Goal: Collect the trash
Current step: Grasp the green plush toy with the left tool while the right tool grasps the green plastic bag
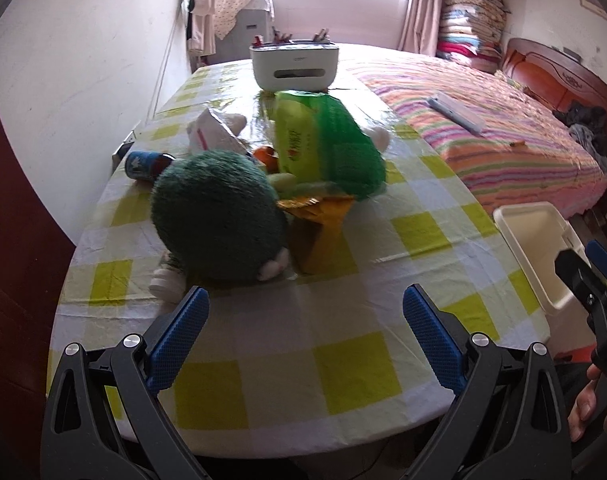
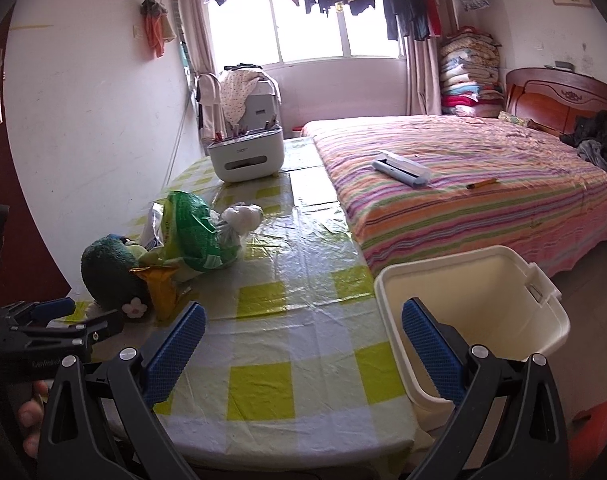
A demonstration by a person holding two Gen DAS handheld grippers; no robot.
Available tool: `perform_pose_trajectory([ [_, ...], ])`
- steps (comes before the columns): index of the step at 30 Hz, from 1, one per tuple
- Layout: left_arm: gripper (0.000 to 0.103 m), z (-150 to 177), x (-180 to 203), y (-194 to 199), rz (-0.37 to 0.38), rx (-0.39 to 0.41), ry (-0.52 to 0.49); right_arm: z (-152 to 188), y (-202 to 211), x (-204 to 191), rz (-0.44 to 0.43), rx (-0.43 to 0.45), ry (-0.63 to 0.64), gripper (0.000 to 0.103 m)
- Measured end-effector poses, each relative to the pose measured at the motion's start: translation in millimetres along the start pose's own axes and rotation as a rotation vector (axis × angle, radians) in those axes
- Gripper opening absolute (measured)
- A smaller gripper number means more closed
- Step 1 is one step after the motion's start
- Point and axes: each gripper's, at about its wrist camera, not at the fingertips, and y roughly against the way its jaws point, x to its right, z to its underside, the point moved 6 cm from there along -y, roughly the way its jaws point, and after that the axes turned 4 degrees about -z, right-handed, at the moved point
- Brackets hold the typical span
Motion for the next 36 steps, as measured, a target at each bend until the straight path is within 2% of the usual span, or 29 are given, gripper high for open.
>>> perform_pose_trajectory([
  [5, 0.096, -18, -29, -6, -0.011, 0.009, 0.089, -7, -12, -11, -0.038, -0.002, 0.024, 0.096],
  [13, 0.096, -41, -54, -25, -0.015, 0.0, 0.166, -18, -26, -26, -0.096, 0.011, 0.05, 0.096],
  [16, 0.096, -48, -60, -36, -0.016, -0.003, 0.17, -23, -30, -32, -0.116, 0.02, 0.062, 0.096],
  [21, 0.096, -54, -66, -60, -0.011, -0.058, 0.186, -33, -39, -41, -0.157, 0.033, 0.071, 0.096],
  [27, 0.095, -55, -72, -72, -0.04, -0.068, 0.2, -46, -66, -49, -0.228, 0.011, 0.099, 0.096],
  [28, 0.094, -55, -72, -74, -0.047, -0.073, 0.2, -50, -72, -51, -0.252, 0.009, 0.107, 0.096],
  [29, 0.088, -54, -73, -75, -0.054, -0.072, 0.2, -52, -76, -54, -0.264, 0.006, 0.113, 0.096],
  [36, 0.078, -52, -76, -73, -0.044, -0.057, 0.216, -66, -113, -82, -0.35, -0.032, 0.198, 0.096],
])
